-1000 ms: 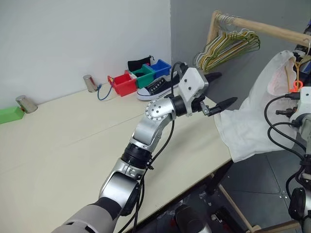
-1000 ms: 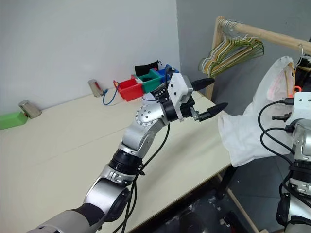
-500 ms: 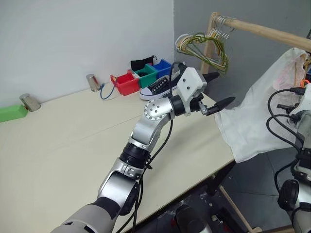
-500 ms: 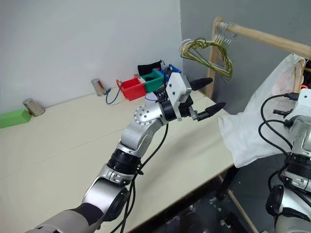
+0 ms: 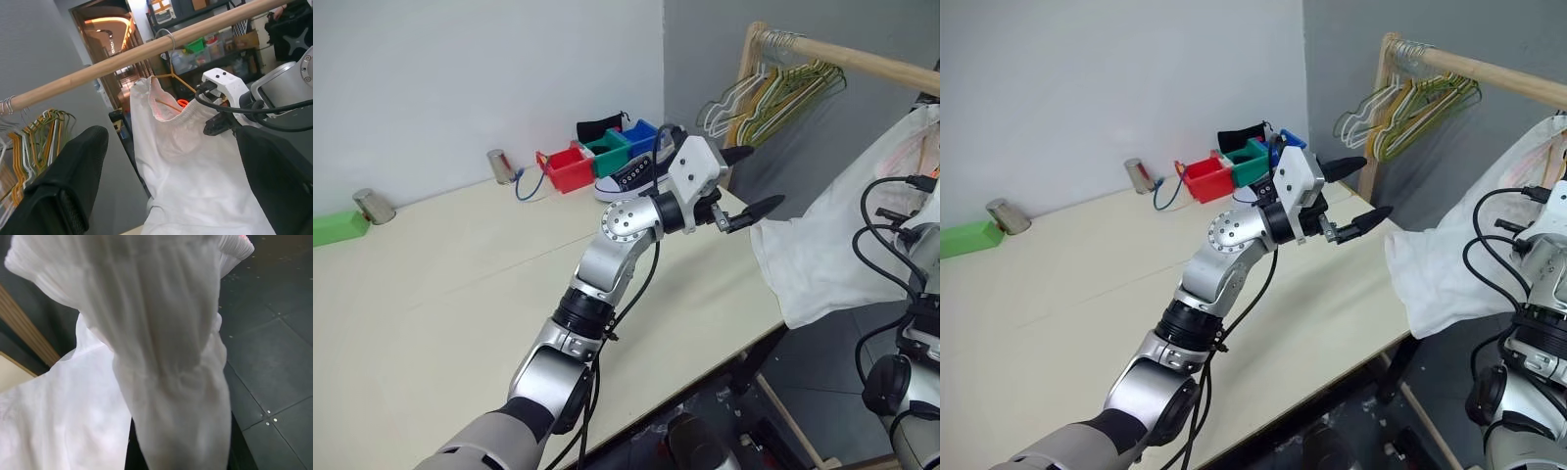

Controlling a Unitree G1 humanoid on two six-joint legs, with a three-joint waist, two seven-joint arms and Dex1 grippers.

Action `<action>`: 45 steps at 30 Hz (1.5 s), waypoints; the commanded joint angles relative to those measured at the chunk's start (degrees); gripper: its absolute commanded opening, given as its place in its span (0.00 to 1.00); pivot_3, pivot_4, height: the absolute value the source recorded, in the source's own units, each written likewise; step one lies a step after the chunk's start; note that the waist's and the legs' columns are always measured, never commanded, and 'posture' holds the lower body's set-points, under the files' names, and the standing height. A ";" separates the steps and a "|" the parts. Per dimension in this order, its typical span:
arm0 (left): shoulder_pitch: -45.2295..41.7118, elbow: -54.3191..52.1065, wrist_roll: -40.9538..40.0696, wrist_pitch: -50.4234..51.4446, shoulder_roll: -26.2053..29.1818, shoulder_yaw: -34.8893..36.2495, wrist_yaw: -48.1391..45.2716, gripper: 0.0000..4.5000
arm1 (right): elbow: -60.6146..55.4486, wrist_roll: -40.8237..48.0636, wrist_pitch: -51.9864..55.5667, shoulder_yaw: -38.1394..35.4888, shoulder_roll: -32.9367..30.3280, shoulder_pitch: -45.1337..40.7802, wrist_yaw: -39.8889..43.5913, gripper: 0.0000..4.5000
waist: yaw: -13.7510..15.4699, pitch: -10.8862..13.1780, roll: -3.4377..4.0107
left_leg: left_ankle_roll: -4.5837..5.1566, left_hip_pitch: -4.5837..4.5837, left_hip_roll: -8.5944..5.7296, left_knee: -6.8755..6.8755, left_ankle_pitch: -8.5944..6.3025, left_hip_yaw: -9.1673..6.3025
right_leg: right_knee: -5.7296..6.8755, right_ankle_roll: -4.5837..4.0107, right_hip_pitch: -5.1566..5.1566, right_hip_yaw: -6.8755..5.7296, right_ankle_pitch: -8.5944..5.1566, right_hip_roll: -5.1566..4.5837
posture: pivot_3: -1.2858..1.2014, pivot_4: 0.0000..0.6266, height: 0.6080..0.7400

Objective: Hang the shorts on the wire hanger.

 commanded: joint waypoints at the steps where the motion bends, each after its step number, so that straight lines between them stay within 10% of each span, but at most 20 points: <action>1: -1.88 -1.45 0.24 -0.69 0.23 1.20 0.48 1.00 | -2.71 -1.51 -3.67 2.54 -2.46 -0.80 -0.65 0.29 | -0.01 0.00 0.00 | 0.00 0.00 0.00 0.00 0.00 0.00 | 0.00 0.00 0.00 0.00 0.00 0.00 | 0.33 0.01 1.00; 14: -1.15 -2.44 -0.07 -0.32 0.56 1.18 0.25 1.00 | -10.99 -5.30 -5.11 9.19 -5.15 1.16 -0.78 0.98 | 0.12 0.00 -0.01 | 0.00 0.00 -0.01 0.00 0.00 0.00 | -0.01 0.02 0.00 0.00 -0.01 0.00 | 0.33 0.01 1.00; 29: 0.92 -4.97 -1.21 1.19 1.97 1.20 -0.37 1.00 | -27.93 -10.00 3.58 15.48 -2.81 1.07 -2.54 0.99 | 0.00 0.01 -0.03 | 0.00 0.00 0.03 -0.02 0.00 -0.02 | -0.01 0.03 -0.02 -0.02 -0.02 0.00 | 0.32 0.02 1.00; 45: 1.56 -5.54 -1.01 1.77 3.45 1.61 0.26 1.00 | -27.93 -8.51 12.45 6.48 7.69 3.51 -1.78 0.99 | 0.17 0.01 -0.03 | 0.02 -0.01 0.01 -0.01 -0.01 -0.12 | 0.01 0.03 -0.01 -0.08 -0.02 0.00 | 0.33 0.03 1.00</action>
